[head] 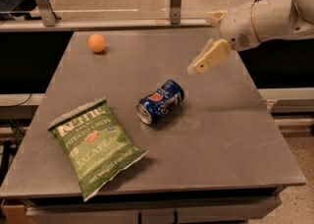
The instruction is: Knock pepsi can over
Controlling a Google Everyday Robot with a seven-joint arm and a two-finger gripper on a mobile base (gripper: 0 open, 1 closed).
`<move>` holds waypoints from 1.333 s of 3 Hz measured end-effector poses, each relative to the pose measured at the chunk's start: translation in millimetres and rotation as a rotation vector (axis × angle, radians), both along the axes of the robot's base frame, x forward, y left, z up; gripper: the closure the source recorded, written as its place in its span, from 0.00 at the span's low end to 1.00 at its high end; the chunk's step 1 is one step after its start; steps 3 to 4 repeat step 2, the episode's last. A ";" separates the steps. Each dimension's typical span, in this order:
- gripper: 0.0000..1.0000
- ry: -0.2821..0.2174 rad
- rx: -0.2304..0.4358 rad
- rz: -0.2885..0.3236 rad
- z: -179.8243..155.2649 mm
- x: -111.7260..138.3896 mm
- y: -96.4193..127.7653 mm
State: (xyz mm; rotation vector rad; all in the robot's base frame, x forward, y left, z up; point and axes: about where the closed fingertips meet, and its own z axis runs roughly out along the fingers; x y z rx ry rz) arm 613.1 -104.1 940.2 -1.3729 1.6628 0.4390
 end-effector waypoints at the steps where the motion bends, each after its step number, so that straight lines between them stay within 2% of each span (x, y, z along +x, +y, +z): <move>1: 0.00 -0.053 -0.095 -0.084 12.5 14.9 -72.4; 2: 0.00 -0.064 -0.170 -0.189 23.4 21.9 -147.2; 4: 0.00 -0.064 -0.170 -0.189 23.4 21.9 -147.2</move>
Offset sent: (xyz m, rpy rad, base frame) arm 0.0261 -0.2508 0.0418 -0.2652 -0.0768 -0.3365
